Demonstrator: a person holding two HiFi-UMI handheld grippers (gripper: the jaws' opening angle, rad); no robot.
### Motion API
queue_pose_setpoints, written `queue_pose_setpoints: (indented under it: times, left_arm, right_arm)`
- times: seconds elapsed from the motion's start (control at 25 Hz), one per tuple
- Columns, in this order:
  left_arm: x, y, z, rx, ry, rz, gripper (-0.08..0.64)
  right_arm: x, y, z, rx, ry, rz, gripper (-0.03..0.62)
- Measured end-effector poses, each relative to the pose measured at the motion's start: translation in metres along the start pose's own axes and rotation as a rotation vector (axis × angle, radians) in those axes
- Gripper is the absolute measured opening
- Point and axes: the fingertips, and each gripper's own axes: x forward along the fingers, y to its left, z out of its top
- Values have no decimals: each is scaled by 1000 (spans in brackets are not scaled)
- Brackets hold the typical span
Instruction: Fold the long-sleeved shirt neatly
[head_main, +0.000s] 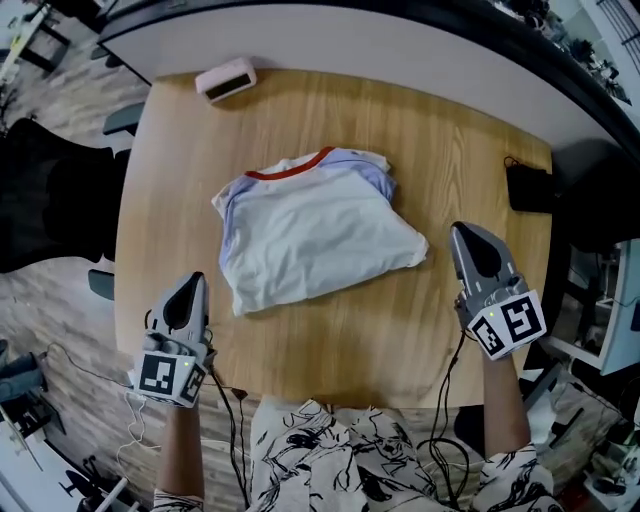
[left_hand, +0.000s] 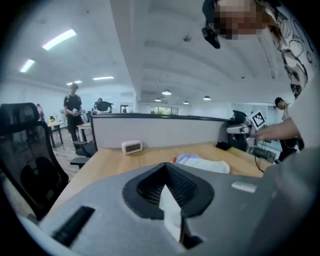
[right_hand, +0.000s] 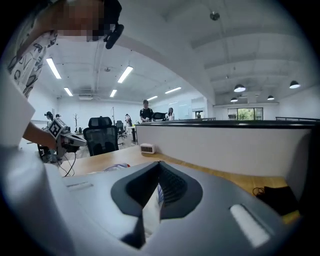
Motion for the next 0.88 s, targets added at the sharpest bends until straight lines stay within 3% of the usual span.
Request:
queue_pose_setpoints:
  times: [0.08, 0.24, 0.48, 0.76, 0.88]
  left_arm:
    - [-24, -1, 20, -25, -52, 60, 6]
    - [-68, -12, 56, 3, -135, 134, 6]
    - [-124, -26, 93, 30, -244, 166, 6]
    - [-198, -44, 130, 104, -396, 173, 6]
    - [-232, -45, 134, 71, -441, 153, 5]
  right_arm:
    - [-27, 4, 14, 9, -50, -37, 11]
    - [-70, 10, 44, 14, -143, -98, 11]
    - [-129, 27, 84, -25, -255, -185, 11]
    - [-199, 78, 128, -50, -386, -266, 11]
    - [-230, 111, 137, -23, -419, -293, 11]
